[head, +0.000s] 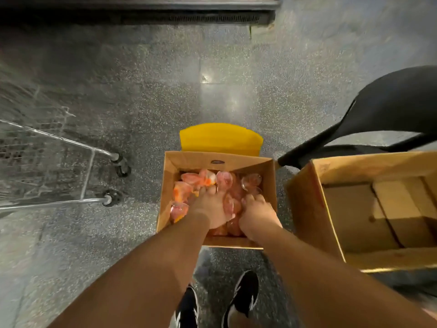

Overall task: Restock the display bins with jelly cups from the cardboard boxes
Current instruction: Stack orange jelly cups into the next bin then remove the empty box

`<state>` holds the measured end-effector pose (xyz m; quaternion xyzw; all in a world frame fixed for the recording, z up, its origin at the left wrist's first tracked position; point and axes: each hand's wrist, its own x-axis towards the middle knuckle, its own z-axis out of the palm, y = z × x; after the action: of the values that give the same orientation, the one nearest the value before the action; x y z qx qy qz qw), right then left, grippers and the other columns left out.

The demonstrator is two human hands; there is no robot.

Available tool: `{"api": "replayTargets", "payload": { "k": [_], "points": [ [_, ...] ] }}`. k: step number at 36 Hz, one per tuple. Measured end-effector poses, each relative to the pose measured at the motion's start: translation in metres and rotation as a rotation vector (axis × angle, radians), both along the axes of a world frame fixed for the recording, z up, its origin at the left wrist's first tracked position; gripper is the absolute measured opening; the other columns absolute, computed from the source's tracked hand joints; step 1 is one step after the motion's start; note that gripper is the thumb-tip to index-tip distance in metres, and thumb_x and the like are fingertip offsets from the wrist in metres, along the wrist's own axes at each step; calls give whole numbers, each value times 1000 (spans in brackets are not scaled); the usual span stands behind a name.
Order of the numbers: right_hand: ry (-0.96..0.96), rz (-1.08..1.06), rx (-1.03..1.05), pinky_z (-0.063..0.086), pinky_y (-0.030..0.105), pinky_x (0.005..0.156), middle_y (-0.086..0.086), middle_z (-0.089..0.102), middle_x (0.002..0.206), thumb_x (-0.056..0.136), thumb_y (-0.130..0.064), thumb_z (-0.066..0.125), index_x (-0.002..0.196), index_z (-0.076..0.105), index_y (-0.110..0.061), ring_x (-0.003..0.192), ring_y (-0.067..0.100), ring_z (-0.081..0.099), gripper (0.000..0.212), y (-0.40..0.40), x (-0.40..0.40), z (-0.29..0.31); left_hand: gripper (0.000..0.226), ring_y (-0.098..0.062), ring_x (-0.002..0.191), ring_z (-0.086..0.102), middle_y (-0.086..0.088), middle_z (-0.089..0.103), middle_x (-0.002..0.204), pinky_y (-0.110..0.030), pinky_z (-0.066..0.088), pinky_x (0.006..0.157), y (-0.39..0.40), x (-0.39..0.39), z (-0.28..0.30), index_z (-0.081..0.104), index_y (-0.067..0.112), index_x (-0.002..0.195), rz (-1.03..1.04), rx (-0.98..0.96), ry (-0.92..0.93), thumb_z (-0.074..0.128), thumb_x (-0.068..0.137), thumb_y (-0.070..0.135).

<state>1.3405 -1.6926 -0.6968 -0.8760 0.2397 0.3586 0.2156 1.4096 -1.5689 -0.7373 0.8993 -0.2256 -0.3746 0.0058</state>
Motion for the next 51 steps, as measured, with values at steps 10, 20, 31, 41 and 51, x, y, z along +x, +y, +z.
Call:
{"api": "replayTargets", "payload": {
  "k": [10, 20, 31, 41, 51],
  "points": [
    [127, 59, -39, 41, 45, 108, 14, 33, 152, 97, -10, 48, 155, 26, -18, 135, 37, 36, 63, 3, 4, -93, 63, -34, 153, 1, 2, -9, 169, -52, 16, 122, -2, 9, -108, -6, 32, 161, -233, 87, 48, 25, 107, 46],
    [117, 103, -110, 43, 43, 102, 12, 47, 143, 104, -8, 25, 141, 49, -15, 130, 34, 46, 45, 1, 9, -105, 58, -30, 143, 32, -6, 18, 164, -45, 35, 115, -4, 16, -133, 10, 21, 160, -398, 77, -128, 31, 106, 25],
    [34, 23, -67, 51, 45, 96, 12, 43, 139, 96, -23, 56, 141, 44, -18, 124, 36, 53, 47, 10, 12, -23, 76, -31, 112, 57, -10, 54, 121, -39, 50, 93, 2, 27, -24, 49, 14, 124, -364, -66, -286, 83, 67, 52],
    [-187, -43, -90, 46, 43, 102, 11, 38, 142, 96, -23, 52, 137, 49, -12, 126, 34, 51, 43, -18, -1, 171, 36, -28, 126, 48, -7, 49, 133, -40, 43, 92, -16, 25, 168, 43, 16, 132, -320, -99, -364, 48, 102, 33],
    [-371, -369, -276, 52, 37, 91, 7, 60, 121, 97, -29, 60, 132, 53, -17, 112, 27, 61, 38, -40, -110, 373, 41, -25, 117, 54, -2, 52, 128, -40, 50, 92, -66, -27, 367, 44, 22, 132, -548, -345, -537, 57, 97, 38]
  ]
}}
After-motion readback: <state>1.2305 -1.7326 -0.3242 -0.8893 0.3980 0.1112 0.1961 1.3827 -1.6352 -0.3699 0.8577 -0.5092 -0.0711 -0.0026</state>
